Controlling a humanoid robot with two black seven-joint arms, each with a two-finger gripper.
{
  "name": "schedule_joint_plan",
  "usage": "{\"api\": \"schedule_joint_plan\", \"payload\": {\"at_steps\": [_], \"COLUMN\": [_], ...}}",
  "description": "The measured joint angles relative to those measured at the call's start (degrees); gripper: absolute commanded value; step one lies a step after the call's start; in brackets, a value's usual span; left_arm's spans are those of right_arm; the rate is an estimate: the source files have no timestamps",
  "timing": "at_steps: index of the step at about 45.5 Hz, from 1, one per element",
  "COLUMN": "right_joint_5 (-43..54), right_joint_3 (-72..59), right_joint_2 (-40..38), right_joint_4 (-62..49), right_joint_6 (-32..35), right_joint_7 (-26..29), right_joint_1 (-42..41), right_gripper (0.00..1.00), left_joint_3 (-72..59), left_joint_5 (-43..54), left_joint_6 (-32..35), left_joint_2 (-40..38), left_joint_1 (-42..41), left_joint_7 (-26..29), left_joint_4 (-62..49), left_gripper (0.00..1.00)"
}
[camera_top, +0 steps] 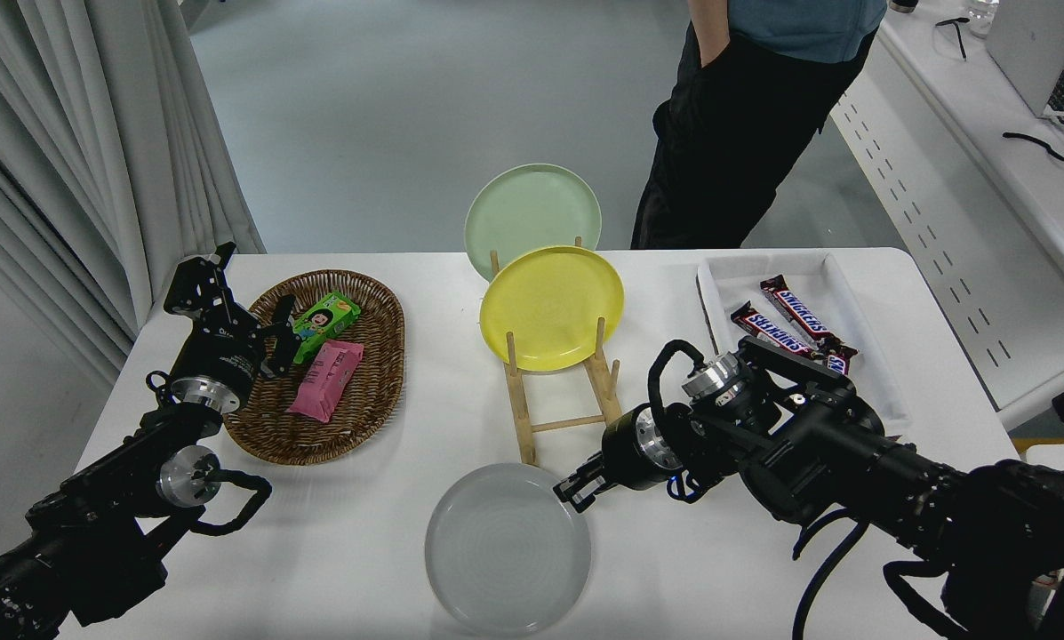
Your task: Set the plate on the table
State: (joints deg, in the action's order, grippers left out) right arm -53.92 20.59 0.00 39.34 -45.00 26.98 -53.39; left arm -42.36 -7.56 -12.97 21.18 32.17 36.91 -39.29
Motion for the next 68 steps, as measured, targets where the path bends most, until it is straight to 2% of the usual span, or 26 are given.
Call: {"api": "schedule_joint_plan", "payload": {"at_steps": [53,55,57,61,63,65,67,68], "right_joint_5": [1.8,1.8,1.9,1.9,1.9,1.9,1.9,1.9], "right_joint_3": [0.9,0.9,0.9,0.9,0.9,0.9,0.9,0.9], "right_joint_2": [0.0,0.0,0.0,0.0,0.0,0.0,0.0,0.0], "right_joint_4": [-0.9,-1.0,-1.0,-1.0,-1.0,-1.0,-1.0,-1.0], "right_joint_6": [0.0,0.0,0.0,0.0,0.0,0.0,0.0,0.0], "right_joint_7": [0.0,0.0,0.0,0.0,0.1,0.1,0.1,0.1], "right_joint_1": [-0.1,-0.1,-0.1,-0.1,-0.1,-0.1,-0.1,-0.1], "right_gripper": [0.01,0.18,0.28,0.28,0.34,0.57,0.90,1.00], "left_joint_3": [0.0,0.0,0.0,0.0,0.0,0.0,0.0,0.0], "left_joint_5": [0.0,0.0,0.0,0.0,0.0,0.0,0.0,0.0], "left_joint_6": [0.0,0.0,0.0,0.0,0.0,0.0,0.0,0.0], "left_joint_2": [0.0,0.0,0.0,0.0,0.0,0.0,0.0,0.0], "left_joint_1": [0.0,0.0,0.0,0.0,0.0,0.0,0.0,0.0], "left_joint_7": [0.0,0.0,0.0,0.0,0.0,0.0,0.0,0.0], "left_joint_4": [0.0,0.0,0.0,0.0,0.0,0.0,0.0,0.0], "left_gripper": [1.00,1.00,1.00,1.00,1.00,1.00,1.00,1.00]}}
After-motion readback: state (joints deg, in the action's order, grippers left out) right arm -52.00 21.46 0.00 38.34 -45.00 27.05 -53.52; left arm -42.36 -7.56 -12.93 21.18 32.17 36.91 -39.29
